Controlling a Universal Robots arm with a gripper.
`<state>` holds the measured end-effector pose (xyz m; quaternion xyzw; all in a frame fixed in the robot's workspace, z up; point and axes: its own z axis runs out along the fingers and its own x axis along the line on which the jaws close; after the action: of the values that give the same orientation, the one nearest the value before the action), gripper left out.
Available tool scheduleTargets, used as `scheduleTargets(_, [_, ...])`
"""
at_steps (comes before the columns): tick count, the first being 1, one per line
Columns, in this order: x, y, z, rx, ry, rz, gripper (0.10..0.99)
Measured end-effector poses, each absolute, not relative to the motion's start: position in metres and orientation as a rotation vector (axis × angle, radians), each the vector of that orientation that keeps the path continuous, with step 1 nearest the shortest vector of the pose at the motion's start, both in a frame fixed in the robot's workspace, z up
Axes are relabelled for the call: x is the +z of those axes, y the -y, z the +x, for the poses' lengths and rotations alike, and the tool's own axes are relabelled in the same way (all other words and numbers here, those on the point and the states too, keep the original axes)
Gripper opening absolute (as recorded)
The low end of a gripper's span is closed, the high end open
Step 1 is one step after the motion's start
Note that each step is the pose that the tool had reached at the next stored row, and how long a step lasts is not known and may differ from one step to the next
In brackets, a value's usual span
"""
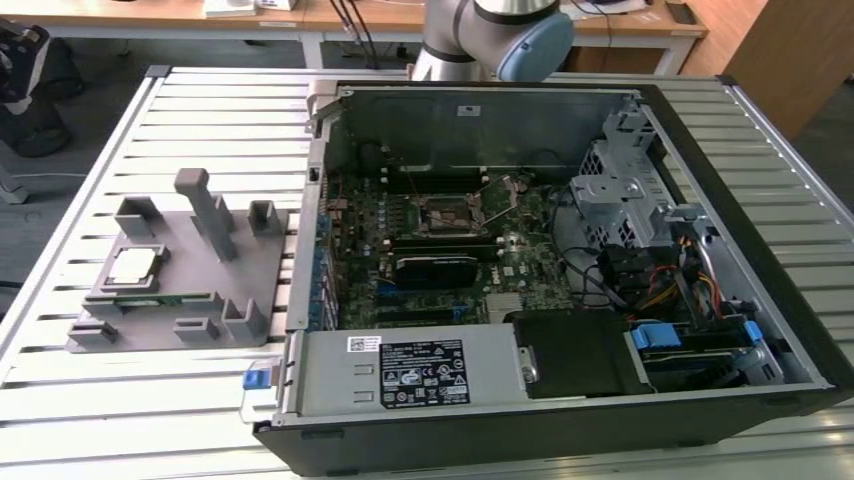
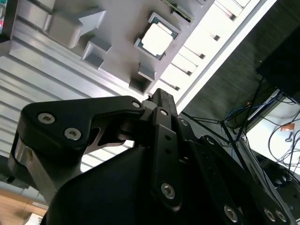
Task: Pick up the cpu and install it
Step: 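Pick up the cpu and move it towards the insertion slot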
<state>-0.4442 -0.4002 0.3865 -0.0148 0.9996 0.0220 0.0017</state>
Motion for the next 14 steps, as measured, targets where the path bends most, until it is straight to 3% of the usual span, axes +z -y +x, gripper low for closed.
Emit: scheduleTargets(14, [0.3793,0.4017,-0.4445,0.068,-3.139,-0.047,0.106])
